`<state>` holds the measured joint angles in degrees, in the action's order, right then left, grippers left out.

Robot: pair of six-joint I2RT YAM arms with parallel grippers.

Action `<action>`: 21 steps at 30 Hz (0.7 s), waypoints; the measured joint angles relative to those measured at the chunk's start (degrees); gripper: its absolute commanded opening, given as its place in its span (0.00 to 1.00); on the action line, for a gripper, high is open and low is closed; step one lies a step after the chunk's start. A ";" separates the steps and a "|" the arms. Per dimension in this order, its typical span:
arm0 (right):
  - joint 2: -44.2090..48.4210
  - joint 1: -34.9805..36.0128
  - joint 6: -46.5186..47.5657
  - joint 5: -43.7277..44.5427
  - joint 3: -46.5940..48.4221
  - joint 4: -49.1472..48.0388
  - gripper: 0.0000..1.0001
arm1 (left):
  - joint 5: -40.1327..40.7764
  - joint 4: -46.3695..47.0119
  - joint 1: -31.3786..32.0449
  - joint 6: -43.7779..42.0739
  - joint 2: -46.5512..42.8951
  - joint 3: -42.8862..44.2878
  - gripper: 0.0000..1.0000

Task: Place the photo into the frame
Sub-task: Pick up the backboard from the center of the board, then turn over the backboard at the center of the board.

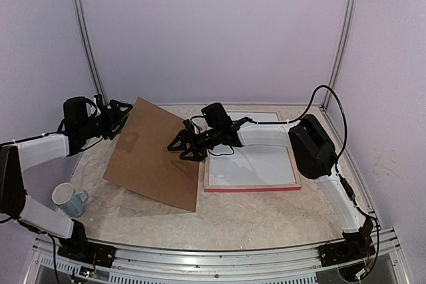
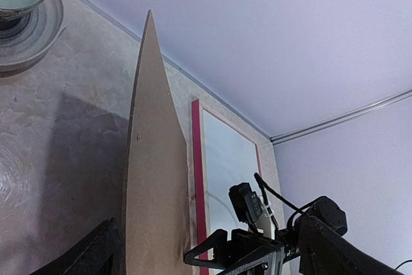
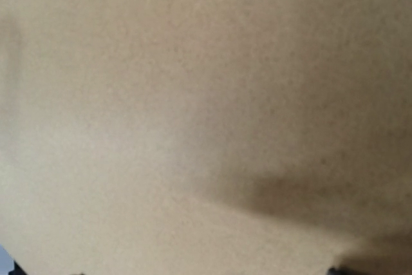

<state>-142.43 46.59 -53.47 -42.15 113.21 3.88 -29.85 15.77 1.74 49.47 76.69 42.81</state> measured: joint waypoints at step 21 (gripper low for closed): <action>5.99 -0.35 3.85 4.72 -6.73 3.65 0.80 | -1.07 9.73 9.62 7.93 -0.59 3.15 0.94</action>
<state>-136.44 46.24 -49.63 -37.43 106.48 7.53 -30.92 25.50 11.35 57.41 76.09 45.95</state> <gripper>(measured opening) 0.798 0.939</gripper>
